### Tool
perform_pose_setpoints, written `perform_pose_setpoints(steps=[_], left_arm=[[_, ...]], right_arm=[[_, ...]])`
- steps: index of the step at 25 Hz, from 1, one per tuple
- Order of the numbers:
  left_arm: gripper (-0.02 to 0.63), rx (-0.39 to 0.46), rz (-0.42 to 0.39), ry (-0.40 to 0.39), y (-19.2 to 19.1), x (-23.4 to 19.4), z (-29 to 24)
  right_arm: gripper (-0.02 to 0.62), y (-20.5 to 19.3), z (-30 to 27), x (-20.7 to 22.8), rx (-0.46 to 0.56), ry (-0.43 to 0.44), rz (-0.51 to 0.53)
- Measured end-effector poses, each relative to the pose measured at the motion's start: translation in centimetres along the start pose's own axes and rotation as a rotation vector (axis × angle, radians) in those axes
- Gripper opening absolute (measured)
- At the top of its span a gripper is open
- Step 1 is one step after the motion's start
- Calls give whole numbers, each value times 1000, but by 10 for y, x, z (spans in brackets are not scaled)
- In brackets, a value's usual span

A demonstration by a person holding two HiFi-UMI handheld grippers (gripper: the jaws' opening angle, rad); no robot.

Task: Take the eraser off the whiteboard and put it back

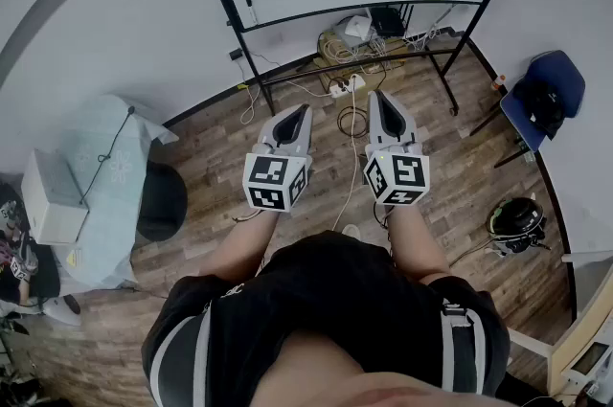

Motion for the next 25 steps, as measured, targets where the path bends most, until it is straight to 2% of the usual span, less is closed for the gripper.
perform_pose_setpoints(steps=[8, 20, 25], left_arm=[[9, 2, 6, -23, 1, 11, -14], [9, -3, 13, 13, -1, 14, -33], [9, 1, 14, 17, 1, 24, -50]], right_arm=[[6, 3, -3, 10, 4, 16, -2], [6, -1, -13, 26, -2, 54, -30], [6, -2, -16, 49, -11, 46, -48]])
Point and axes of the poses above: the fingertips, and each gripper's own axes: z backward along the fingers, x to its right, y out of its top, the point moved 7 cm from there along z, backward along the fingers, and after that the axes turned 3 degrees about -y, right-handed, at the moved point
